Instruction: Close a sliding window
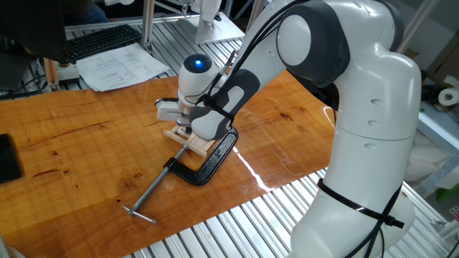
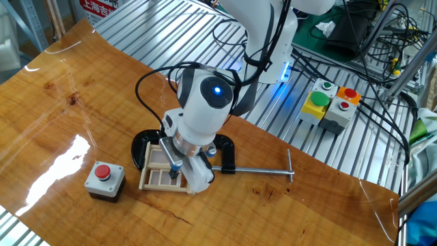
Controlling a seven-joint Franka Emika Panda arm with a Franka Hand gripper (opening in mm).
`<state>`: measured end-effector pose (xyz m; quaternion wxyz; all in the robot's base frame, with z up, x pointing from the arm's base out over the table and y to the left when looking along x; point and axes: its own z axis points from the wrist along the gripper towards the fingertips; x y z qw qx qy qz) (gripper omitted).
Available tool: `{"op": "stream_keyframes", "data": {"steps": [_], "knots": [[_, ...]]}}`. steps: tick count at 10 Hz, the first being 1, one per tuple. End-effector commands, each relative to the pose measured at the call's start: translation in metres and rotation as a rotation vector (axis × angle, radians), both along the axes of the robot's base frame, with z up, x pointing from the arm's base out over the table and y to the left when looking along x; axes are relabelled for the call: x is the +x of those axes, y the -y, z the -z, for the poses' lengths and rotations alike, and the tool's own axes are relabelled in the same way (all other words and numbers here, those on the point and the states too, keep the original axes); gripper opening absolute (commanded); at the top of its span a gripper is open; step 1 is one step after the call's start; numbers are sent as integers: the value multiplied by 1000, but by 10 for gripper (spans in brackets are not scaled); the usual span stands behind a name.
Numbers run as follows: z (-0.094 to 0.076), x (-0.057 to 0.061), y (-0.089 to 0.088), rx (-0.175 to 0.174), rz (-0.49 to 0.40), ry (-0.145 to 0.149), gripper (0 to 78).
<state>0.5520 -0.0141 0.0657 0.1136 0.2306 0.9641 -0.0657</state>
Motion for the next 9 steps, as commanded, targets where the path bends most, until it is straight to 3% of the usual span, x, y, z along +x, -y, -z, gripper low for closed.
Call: {"op": "stream_keyframes", "data": {"steps": [1, 9], "knots": [[2, -8, -9, 3, 11, -1, 0], [1, -15, -18, 15, 22, -5, 0]]}}
